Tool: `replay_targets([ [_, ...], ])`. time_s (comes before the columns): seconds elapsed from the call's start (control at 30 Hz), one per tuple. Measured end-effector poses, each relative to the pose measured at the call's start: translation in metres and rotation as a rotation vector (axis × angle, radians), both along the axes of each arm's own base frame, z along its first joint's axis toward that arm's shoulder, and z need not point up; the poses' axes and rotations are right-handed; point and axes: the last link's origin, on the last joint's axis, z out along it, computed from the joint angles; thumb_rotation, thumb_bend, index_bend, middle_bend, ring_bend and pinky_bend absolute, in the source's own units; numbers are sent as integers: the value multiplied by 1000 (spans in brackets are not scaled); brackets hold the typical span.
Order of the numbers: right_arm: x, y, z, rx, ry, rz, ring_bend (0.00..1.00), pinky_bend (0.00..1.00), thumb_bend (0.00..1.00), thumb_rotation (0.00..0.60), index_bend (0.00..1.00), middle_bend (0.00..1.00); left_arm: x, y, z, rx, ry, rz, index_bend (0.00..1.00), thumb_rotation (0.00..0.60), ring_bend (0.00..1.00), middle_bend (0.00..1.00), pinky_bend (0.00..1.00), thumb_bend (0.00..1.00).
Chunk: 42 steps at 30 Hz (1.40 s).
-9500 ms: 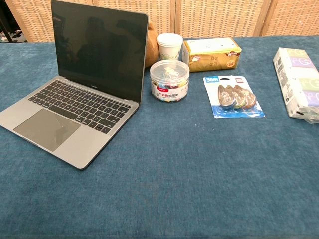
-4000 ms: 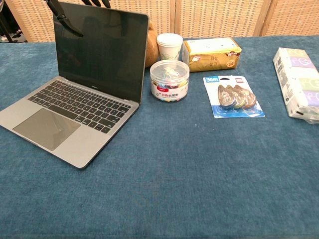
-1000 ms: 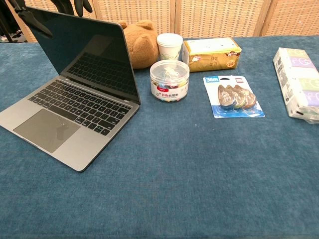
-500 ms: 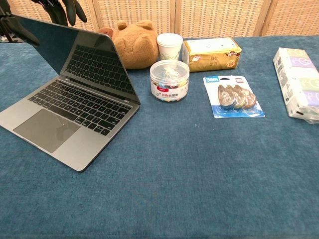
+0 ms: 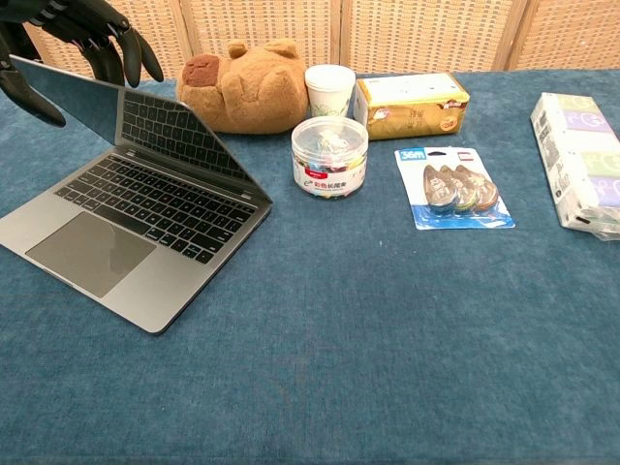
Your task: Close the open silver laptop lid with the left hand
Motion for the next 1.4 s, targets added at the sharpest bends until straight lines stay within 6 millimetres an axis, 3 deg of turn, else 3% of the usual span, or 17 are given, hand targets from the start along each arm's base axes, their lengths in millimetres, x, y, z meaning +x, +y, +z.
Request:
replay_targets([
  [0.67,3,3,0,12,2,10,0,0,228,600,204,0,-18,-21,-6,-80,26,43,421,600,337,257,306,93],
  [1.4,8,11,5,-2,1,26,0,0,227,600,204,0,-62,-42,-51,-188,65,122,423,600,338,259,306,92],
])
